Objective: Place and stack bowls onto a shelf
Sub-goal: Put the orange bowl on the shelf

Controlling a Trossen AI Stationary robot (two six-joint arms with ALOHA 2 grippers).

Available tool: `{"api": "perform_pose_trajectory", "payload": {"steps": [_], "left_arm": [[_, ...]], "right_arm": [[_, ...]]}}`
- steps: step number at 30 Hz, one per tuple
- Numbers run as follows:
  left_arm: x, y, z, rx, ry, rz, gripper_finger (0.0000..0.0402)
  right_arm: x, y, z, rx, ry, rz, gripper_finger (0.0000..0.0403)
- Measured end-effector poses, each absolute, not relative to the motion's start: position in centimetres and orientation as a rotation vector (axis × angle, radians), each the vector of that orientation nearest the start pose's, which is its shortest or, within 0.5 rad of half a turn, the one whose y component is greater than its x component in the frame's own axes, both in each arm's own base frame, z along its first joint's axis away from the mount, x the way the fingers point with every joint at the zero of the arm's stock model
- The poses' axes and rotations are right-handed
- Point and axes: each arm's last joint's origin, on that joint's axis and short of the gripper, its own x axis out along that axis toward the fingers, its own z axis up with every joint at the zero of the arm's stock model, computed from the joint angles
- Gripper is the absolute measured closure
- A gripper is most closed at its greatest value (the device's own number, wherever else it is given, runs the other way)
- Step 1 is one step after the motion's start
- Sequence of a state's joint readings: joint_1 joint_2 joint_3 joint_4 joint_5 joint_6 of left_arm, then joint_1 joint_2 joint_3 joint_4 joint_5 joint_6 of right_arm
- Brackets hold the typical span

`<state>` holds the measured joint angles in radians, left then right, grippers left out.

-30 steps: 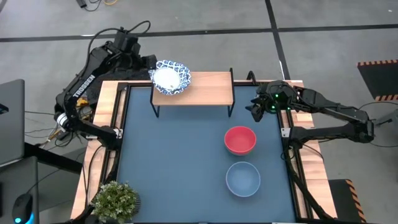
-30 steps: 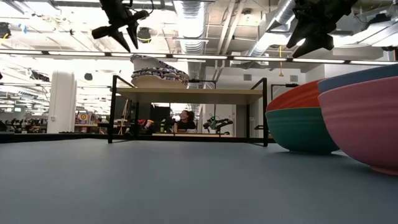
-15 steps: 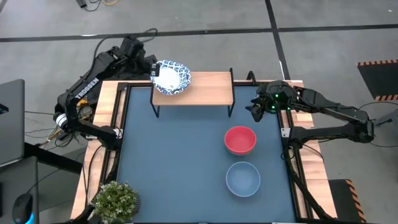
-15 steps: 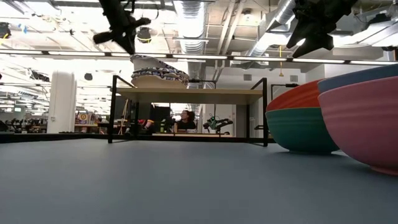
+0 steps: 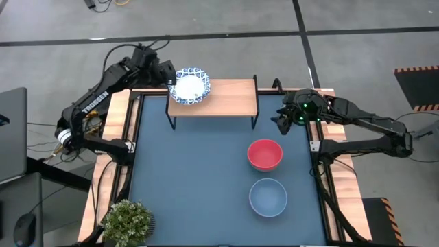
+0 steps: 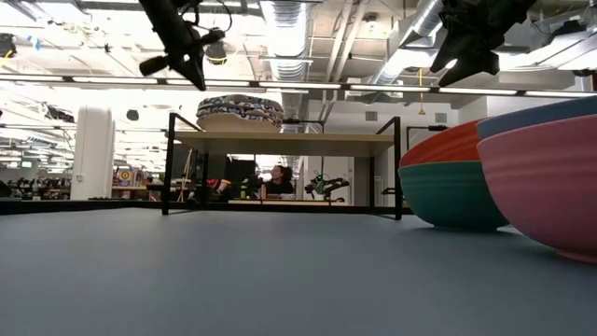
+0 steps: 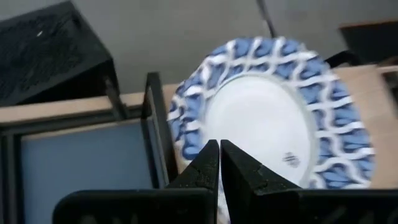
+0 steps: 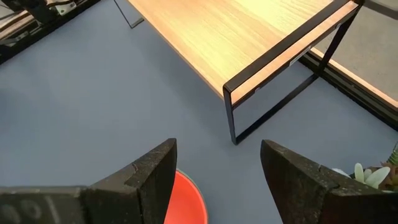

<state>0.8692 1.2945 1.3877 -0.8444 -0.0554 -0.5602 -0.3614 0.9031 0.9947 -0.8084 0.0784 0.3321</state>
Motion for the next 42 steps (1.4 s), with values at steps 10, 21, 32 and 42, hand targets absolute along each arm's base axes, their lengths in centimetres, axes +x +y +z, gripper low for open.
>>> {"api": "perform_pose_trajectory", "payload": {"steps": [10, 21, 32, 42], "left_arm": [[15.4, 16.4, 42.2, -0.778, 0.238, 0.766, 0.0401], [15.0, 12.2, 44.3, -0.738, 0.155, 0.664, 0.0373], [21.2, 9.0, 45.5, -0.622, 0.049, 0.349, 0.0371], [33.0, 4.1, 40.3, -0.216, 0.153, 0.186, 0.0366]], "right_arm": [[16.9, -6.5, 27.7, 0.487, 0.937, -0.597, 0.0143], [19.5, -5.5, 23.1, 0.616, 1.211, -0.601, 0.0143], [19.0, -4.4, 23.9, 0.646, 1.175, -0.595, 0.0143], [16.0, -3.7, 26.7, 0.716, 1.012, -0.599, 0.0143]]}}
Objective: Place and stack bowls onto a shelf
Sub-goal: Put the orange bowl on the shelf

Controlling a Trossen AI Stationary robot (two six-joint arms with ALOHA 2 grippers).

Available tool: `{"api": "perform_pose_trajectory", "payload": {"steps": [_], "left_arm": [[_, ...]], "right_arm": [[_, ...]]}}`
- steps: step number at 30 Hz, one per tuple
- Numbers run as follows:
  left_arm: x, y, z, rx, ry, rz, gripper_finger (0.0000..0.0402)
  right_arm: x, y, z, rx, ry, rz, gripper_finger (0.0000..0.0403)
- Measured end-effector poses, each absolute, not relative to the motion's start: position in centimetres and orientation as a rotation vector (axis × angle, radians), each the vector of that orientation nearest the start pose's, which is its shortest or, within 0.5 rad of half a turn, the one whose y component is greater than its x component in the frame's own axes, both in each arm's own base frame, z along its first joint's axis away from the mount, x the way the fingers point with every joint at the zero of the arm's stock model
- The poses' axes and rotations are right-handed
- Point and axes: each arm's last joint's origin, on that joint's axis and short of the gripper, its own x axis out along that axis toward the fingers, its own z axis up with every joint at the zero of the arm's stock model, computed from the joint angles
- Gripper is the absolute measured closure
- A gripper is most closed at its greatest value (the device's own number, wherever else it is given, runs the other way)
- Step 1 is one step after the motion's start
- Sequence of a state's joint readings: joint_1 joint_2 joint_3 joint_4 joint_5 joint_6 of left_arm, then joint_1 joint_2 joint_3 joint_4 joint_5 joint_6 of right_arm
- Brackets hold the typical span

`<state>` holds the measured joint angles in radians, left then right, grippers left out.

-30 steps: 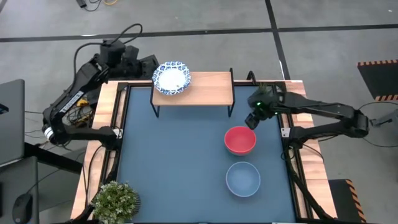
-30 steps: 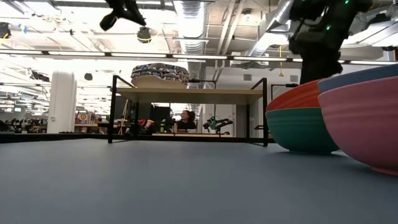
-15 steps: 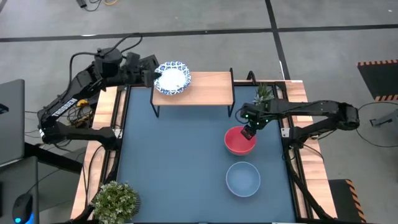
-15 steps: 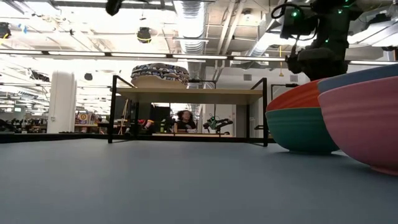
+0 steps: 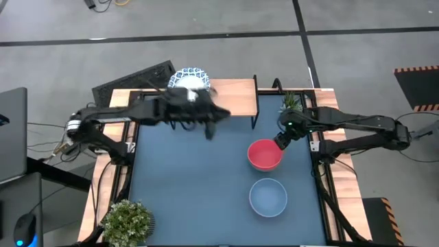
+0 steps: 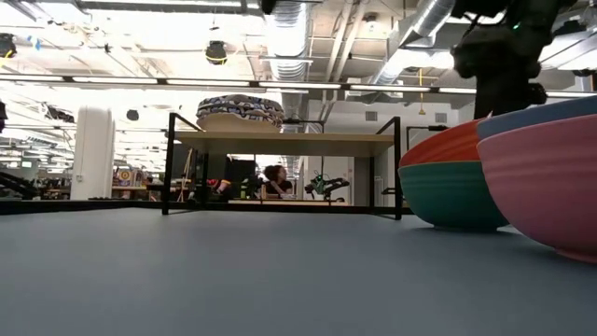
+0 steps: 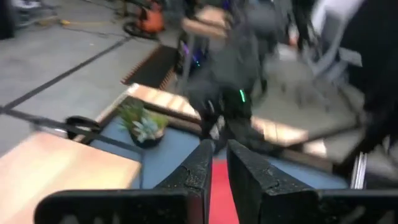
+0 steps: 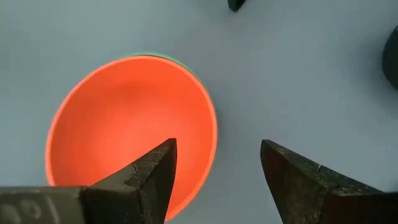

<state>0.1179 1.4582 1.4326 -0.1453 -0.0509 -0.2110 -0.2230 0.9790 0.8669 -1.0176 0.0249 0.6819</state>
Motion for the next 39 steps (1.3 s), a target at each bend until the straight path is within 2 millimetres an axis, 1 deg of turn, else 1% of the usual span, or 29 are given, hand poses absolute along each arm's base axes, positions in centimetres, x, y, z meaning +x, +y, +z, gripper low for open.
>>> {"api": "perform_pose_trajectory", "payload": {"steps": [4, 8, 12, 16, 20, 24, 27, 30, 34, 39], "left_arm": [[36.7, 2.5, 36.9, -0.105, 0.222, 0.116, 0.034], [39.5, 1.9, 33.8, 0.001, 0.265, 0.041, 0.0295], [41.6, 1.6, 30.8, 0.048, 0.306, -0.065, 0.0254], [43.0, 1.4, 28.4, 0.087, 0.327, -0.116, 0.0232], [44.1, 1.4, 26.8, 0.166, 0.343, -0.143, 0.0229], [45.3, 0.9, 25.4, 0.238, 0.355, -0.198, 0.0229], [46.3, 0.6, 24.3, 0.237, 0.371, -0.24, 0.0229], [47.1, 0.5, 23.7, 0.235, 0.364, -0.29, 0.0229], [48.0, 0.4, 22.8, 0.233, 0.364, -0.344, 0.0229], [48.9, 0.3, 21.2, 0.22, 0.403, -0.383, 0.0229]], "right_arm": [[15.0, -3.5, 27.6, 0.734, 0.95, -0.592, 0.0143], [14.2, -3.4, 28.2, 0.753, 0.899, -0.59, 0.0143], [13.8, -3.5, 28.5, 0.761, 0.868, -0.598, 0.0143], [13.5, -3.7, 28.6, 0.768, 0.855, -0.609, 0.0143], [13.5, -3.9, 28.6, 0.767, 0.849, -0.617, 0.0143], [13.5, -4.1, 28.6, 0.775, 0.842, -0.634, 0.0143], [13.5, -4.2, 28.6, 0.778, 0.839, -0.639, 0.0143], [13.4, -4.3, 28.6, 0.779, 0.837, -0.643, 0.0143], [13.5, -4.3, 28.6, 0.775, 0.84, -0.642, 0.0143], [13.5, -4.3, 28.6, 0.772, 0.84, -0.64, 0.0143]]}}
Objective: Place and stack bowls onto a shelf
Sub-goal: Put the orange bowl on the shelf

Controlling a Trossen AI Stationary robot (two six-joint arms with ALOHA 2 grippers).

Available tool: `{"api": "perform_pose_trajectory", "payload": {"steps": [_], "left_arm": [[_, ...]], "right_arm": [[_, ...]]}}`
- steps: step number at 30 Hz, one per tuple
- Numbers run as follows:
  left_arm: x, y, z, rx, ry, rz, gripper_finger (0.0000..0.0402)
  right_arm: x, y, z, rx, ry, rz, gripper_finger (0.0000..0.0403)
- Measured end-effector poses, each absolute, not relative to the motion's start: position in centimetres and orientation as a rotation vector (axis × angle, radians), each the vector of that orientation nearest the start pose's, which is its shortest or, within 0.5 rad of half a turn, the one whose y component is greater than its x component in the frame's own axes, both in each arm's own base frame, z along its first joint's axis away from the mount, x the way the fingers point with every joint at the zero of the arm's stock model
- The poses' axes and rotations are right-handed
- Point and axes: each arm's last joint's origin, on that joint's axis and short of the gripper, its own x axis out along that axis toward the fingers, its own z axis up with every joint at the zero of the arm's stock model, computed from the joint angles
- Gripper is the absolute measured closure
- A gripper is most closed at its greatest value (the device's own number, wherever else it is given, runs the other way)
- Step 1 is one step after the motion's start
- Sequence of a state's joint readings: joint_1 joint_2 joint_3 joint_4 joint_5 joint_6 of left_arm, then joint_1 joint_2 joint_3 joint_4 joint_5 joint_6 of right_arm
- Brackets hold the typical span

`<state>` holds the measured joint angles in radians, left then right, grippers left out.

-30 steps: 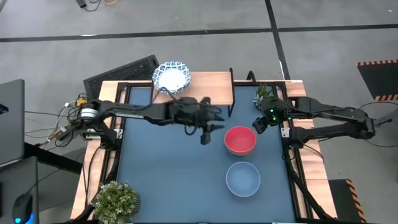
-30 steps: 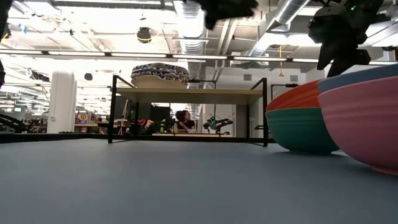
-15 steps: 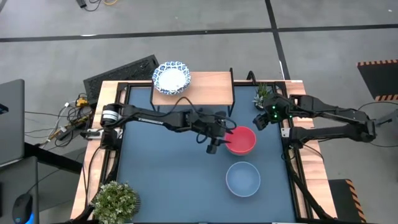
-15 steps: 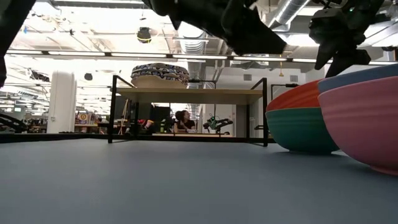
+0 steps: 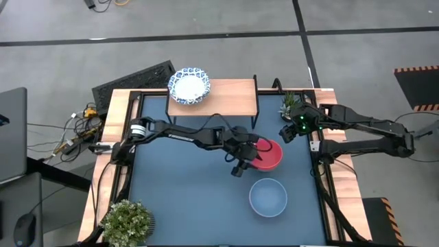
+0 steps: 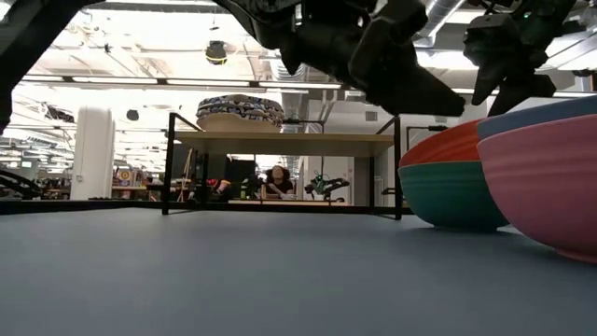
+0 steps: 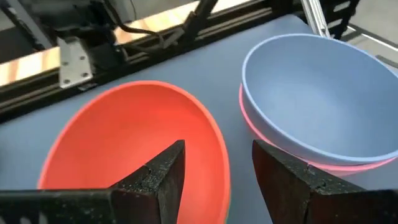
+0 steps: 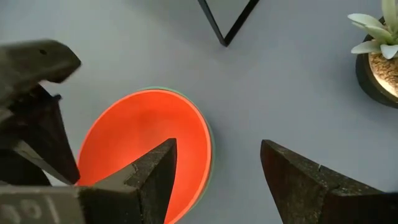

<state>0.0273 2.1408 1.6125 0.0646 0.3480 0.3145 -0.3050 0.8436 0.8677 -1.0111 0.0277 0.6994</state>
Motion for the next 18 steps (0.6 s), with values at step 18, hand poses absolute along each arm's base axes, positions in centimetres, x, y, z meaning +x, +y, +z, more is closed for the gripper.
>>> {"api": "perform_pose_trajectory", "payload": {"steps": [18], "left_arm": [[48.7, 0.3, 19.2, 0.272, 0.549, -0.352, 0.0291]], "right_arm": [[13.5, -4.3, 28.6, 0.747, 0.848, -0.627, 0.0143]]}}
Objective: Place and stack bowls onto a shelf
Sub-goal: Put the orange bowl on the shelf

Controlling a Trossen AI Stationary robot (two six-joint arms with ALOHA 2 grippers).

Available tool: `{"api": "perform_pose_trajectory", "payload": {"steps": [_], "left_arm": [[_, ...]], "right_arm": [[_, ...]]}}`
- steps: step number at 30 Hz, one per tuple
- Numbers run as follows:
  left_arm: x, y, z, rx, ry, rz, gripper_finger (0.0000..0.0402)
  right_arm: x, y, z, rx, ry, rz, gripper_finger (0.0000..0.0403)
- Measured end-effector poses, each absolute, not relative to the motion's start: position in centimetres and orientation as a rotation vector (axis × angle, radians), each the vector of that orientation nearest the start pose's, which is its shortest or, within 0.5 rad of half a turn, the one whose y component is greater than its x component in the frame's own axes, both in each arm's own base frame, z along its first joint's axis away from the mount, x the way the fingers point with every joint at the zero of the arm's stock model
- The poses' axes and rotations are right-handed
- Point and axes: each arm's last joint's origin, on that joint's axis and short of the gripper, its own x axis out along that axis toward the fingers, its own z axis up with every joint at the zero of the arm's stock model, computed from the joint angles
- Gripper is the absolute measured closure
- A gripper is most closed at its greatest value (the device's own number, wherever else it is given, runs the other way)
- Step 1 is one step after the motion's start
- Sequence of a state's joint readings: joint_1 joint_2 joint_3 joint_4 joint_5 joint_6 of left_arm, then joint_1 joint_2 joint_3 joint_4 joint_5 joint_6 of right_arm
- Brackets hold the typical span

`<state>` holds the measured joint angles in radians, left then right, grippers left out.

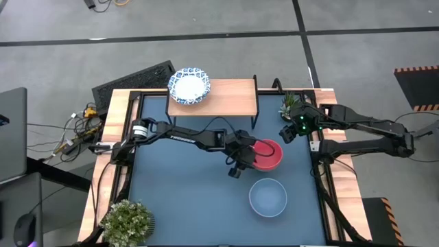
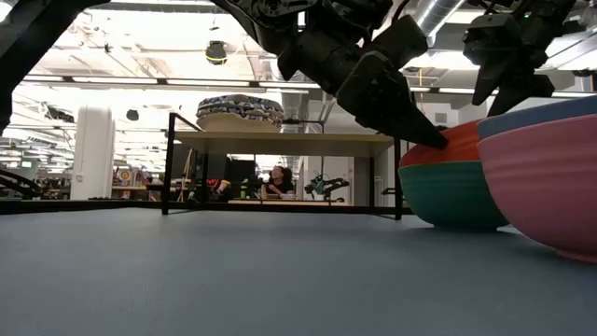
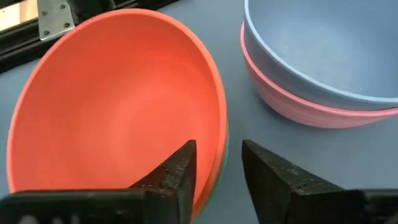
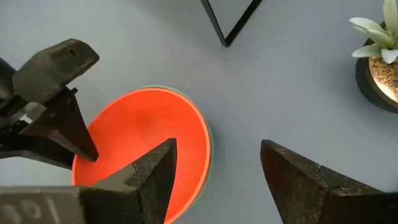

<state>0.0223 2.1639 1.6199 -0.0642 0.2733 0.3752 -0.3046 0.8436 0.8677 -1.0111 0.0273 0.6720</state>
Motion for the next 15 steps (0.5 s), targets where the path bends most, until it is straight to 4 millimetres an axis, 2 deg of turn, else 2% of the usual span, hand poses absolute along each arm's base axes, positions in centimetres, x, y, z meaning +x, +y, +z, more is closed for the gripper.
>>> {"api": "perform_pose_trajectory", "payload": {"steps": [7, 11, 15], "left_arm": [[48.7, 0.3, 19.3, 0.265, 0.539, -0.345, 0.0389], [49.1, 0.4, 20.2, 0.229, 0.526, -0.326, 0.0398], [49.7, 0.3, 22.3, 0.189, 0.505, -0.311, 0.0399]], "right_arm": [[13.5, -4.3, 28.6, 0.745, 0.848, -0.626, 0.0143], [13.5, -4.3, 28.6, 0.731, 0.852, -0.618, 0.0143], [13.5, -4.3, 28.6, 0.731, 0.852, -0.618, 0.0143]]}}
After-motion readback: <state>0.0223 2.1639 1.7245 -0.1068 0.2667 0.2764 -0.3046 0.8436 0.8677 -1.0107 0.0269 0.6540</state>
